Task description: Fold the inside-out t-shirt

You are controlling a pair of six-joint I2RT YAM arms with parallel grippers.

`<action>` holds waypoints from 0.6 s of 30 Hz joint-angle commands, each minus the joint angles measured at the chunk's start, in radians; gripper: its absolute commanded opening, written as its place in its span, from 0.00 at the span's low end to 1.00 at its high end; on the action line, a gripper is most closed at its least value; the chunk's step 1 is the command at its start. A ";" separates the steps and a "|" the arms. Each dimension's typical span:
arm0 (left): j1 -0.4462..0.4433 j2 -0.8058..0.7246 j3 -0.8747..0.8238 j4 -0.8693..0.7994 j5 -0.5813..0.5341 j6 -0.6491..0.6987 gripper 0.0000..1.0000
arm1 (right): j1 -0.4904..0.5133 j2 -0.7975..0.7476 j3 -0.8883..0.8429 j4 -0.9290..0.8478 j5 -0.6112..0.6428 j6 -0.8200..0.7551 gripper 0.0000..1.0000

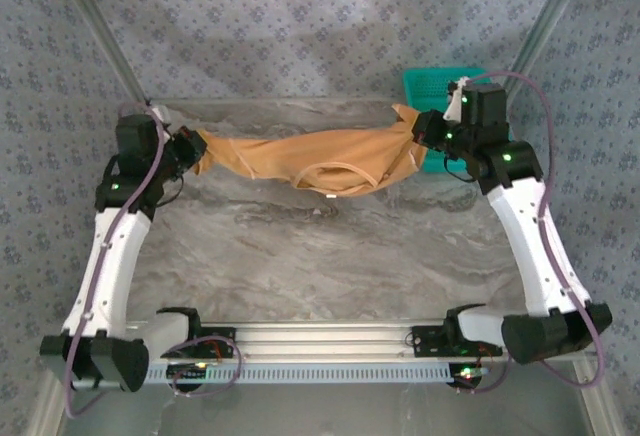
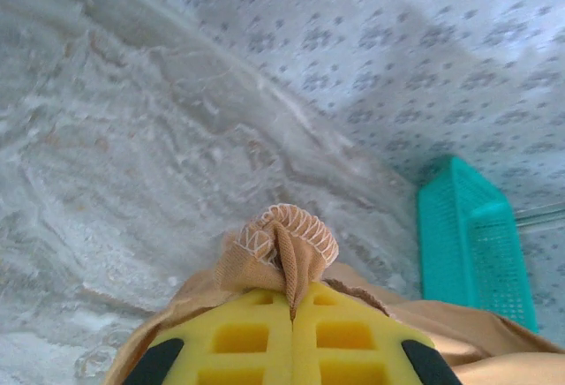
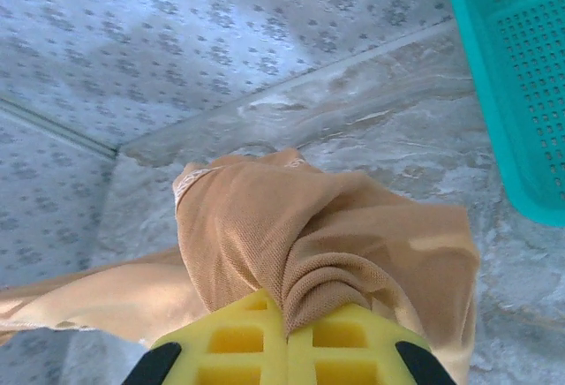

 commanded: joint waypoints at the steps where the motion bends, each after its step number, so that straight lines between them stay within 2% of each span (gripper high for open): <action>1: 0.004 -0.048 0.064 -0.075 -0.013 0.035 0.00 | -0.010 -0.002 0.028 -0.083 -0.043 0.032 0.00; 6: 0.003 -0.037 0.051 -0.063 -0.019 0.044 0.00 | -0.027 0.088 0.028 -0.051 -0.029 0.019 0.00; 11: -0.007 0.100 -0.040 0.025 0.043 -0.002 0.00 | -0.040 0.361 0.086 0.037 -0.053 0.016 0.00; 12: -0.017 0.132 -0.058 0.045 0.053 -0.018 0.00 | -0.039 0.450 0.137 0.042 -0.061 0.010 0.07; 13: -0.037 0.160 -0.074 0.072 0.057 -0.035 0.00 | -0.039 0.538 0.203 0.022 -0.058 0.007 0.25; 15: -0.079 0.193 -0.106 0.120 0.051 -0.073 0.00 | -0.034 0.691 0.368 -0.065 -0.037 -0.017 0.48; 16: -0.107 0.206 -0.124 0.148 0.043 -0.096 0.00 | -0.025 0.751 0.447 -0.126 -0.039 -0.049 0.55; 18: -0.149 0.221 -0.154 0.190 0.030 -0.128 0.00 | 0.005 0.776 0.468 -0.158 -0.030 -0.054 0.60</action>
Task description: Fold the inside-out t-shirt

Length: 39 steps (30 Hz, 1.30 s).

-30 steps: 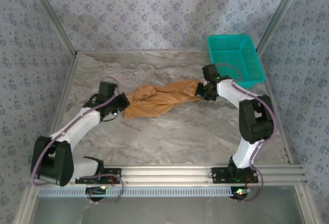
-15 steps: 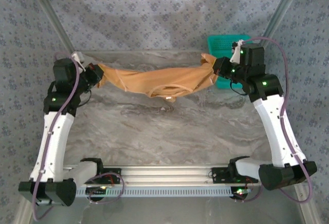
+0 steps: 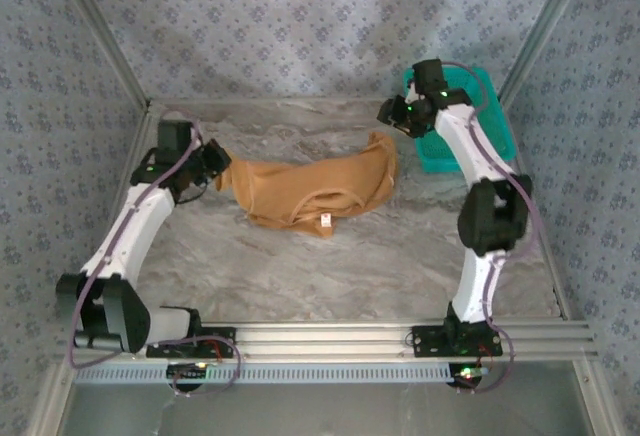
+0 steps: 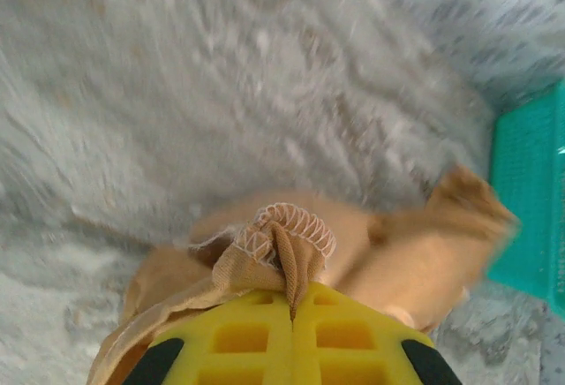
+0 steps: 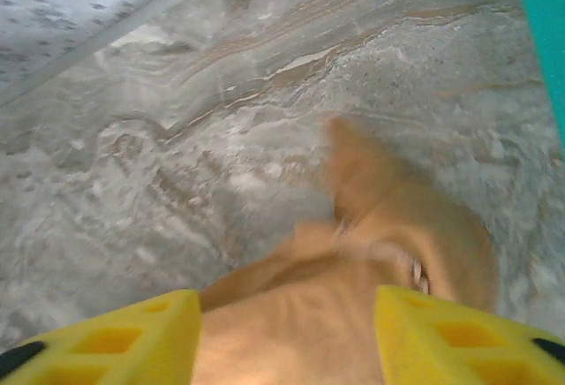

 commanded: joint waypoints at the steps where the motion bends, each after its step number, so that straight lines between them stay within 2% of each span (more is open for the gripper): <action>1: -0.064 -0.012 -0.021 0.112 -0.007 -0.077 0.00 | 0.053 -0.010 0.030 -0.108 0.014 -0.038 0.61; 4: -0.083 -0.007 -0.058 0.138 -0.017 -0.100 0.00 | 0.145 -0.126 -0.189 -0.017 0.023 -0.014 0.61; 8: -0.081 -0.030 -0.081 0.118 -0.063 -0.097 0.00 | 0.333 -0.277 -0.490 0.170 0.047 0.088 0.55; 11: -0.065 -0.052 -0.076 0.088 -0.082 -0.084 0.00 | 0.468 -0.299 -0.586 0.267 0.075 0.177 0.53; 16: -0.036 -0.095 -0.094 0.065 -0.080 -0.081 0.00 | 0.592 -0.223 -0.596 0.354 0.103 0.269 0.53; 19: -0.026 -0.123 -0.115 0.060 -0.076 -0.085 0.00 | 0.639 -0.129 -0.537 0.351 0.115 0.298 0.57; 26: 0.000 -0.163 -0.150 0.053 -0.070 -0.087 0.00 | 0.669 0.032 -0.419 0.403 0.122 0.423 0.59; 28: 0.007 -0.167 -0.153 0.053 -0.064 -0.087 0.00 | 0.670 0.058 -0.387 0.398 0.125 0.440 0.51; 32: 0.019 -0.171 -0.149 0.041 -0.057 -0.082 0.00 | 0.661 0.040 -0.367 0.346 0.152 0.430 0.12; 34: 0.021 -0.174 -0.140 0.029 -0.067 -0.070 0.00 | 0.646 0.003 -0.375 0.311 0.152 0.411 0.00; 39: -0.002 -0.181 -0.090 -0.016 -0.126 -0.043 0.00 | 0.570 -0.158 -0.415 0.211 0.119 0.340 0.00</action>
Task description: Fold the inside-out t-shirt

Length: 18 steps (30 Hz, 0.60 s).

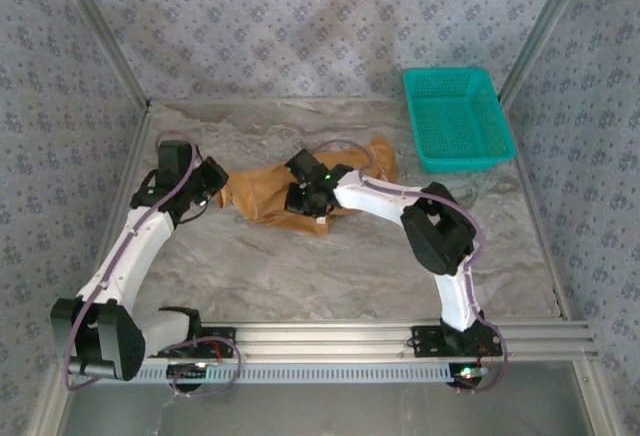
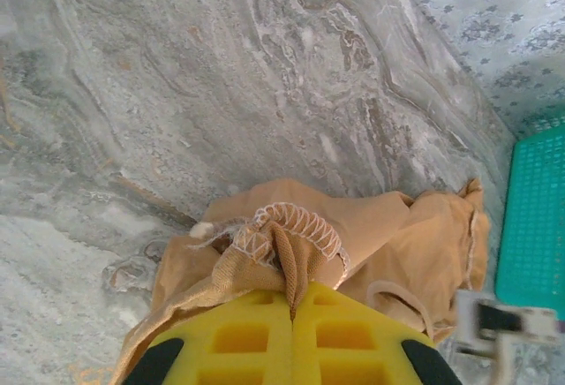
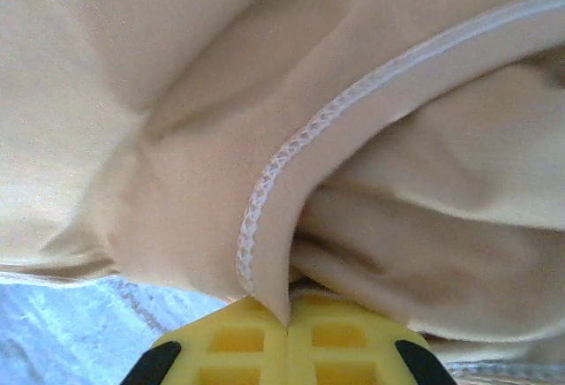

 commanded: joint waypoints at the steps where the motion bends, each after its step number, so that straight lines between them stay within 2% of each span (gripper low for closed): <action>1: -0.026 -0.027 0.065 -0.038 -0.053 0.028 0.00 | -0.081 -0.178 -0.012 -0.112 -0.005 -0.073 0.00; 3: -0.069 -0.014 0.088 -0.028 -0.071 0.034 0.01 | -0.147 -0.266 -0.035 -0.149 -0.007 -0.116 0.00; 4: -0.096 0.001 0.102 -0.021 -0.073 0.043 0.07 | -0.193 -0.306 -0.048 -0.156 -0.020 -0.137 0.00; 6: -0.138 0.046 0.138 -0.018 -0.066 0.063 0.24 | -0.291 -0.364 -0.086 -0.190 -0.045 -0.161 0.00; 9: -0.181 0.132 0.188 -0.031 -0.056 0.088 0.61 | -0.438 -0.402 -0.168 -0.179 -0.129 -0.178 0.00; 10: -0.186 0.155 0.195 -0.033 -0.051 0.092 0.66 | -0.471 -0.407 -0.193 -0.167 -0.144 -0.182 0.00; 14: -0.193 0.228 0.189 -0.036 -0.015 0.111 0.70 | -0.584 -0.436 -0.257 -0.166 -0.140 -0.186 0.00; 18: -0.193 0.271 0.157 -0.052 -0.010 0.141 0.65 | -0.666 -0.539 -0.290 -0.166 -0.135 -0.207 0.00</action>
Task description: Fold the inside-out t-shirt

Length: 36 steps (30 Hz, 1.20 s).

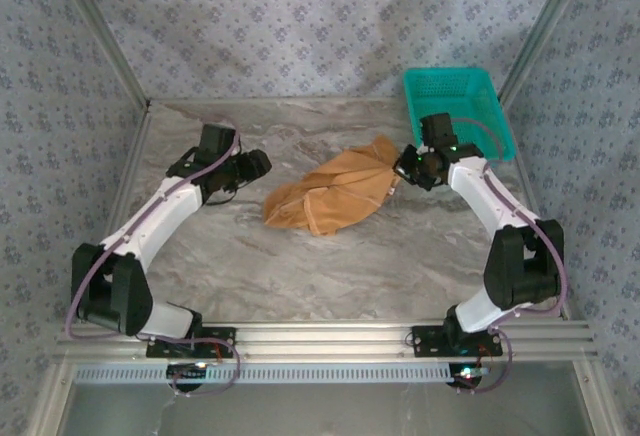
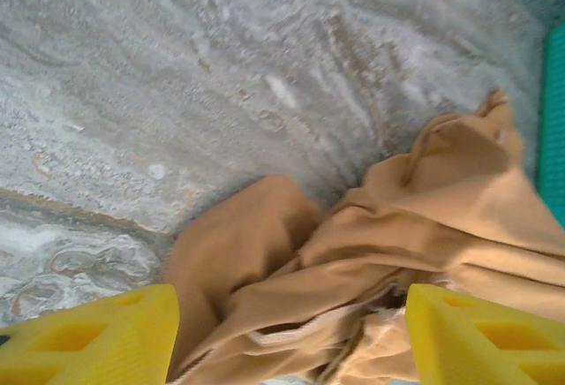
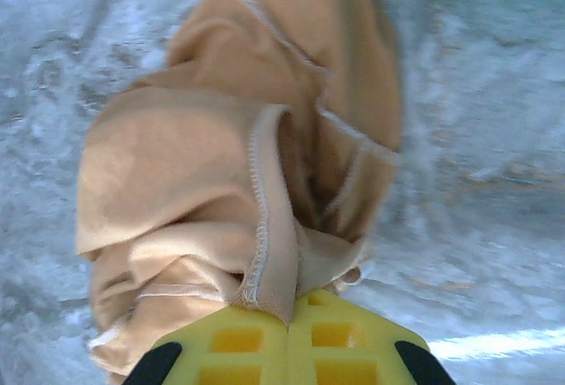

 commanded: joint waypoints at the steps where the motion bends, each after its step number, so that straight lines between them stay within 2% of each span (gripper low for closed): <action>1: -0.004 0.022 -0.020 -0.030 0.025 0.047 0.64 | -0.055 -0.116 -0.003 -0.023 -0.032 -0.043 0.00; 6: -0.007 0.117 -0.061 0.070 0.139 0.043 0.61 | -0.127 -0.218 -0.080 -0.021 -0.071 -0.052 0.00; 12: -0.046 0.230 -0.089 0.183 0.244 0.004 0.56 | -0.161 -0.217 -0.122 0.016 -0.114 -0.065 0.00; 15: -0.095 0.264 -0.083 0.218 0.234 0.003 0.59 | -0.170 -0.218 -0.133 0.027 -0.125 -0.065 0.00; 20: -0.148 0.377 -0.042 0.296 0.253 -0.045 0.57 | -0.175 -0.214 -0.135 0.031 -0.138 -0.071 0.00; 24: -0.192 0.477 0.020 0.312 0.242 -0.066 0.48 | -0.181 -0.217 -0.135 0.026 -0.150 -0.071 0.00; 26: -0.209 0.526 0.054 0.294 0.227 -0.065 0.39 | -0.183 -0.221 -0.136 0.027 -0.156 -0.069 0.00; 28: -0.215 0.558 0.082 0.275 0.215 -0.070 0.11 | -0.186 -0.225 -0.138 0.034 -0.160 -0.066 0.00; 29: -0.212 0.559 0.085 0.271 0.210 -0.073 0.00 | -0.187 -0.224 -0.137 0.037 -0.164 -0.063 0.00; 32: -0.157 0.486 0.100 0.199 0.200 -0.073 0.00 | -0.197 -0.212 -0.098 0.024 -0.191 -0.072 0.00; 36: 0.034 0.246 0.155 0.019 0.160 -0.037 0.00 | -0.240 -0.189 0.047 -0.050 -0.229 -0.097 0.00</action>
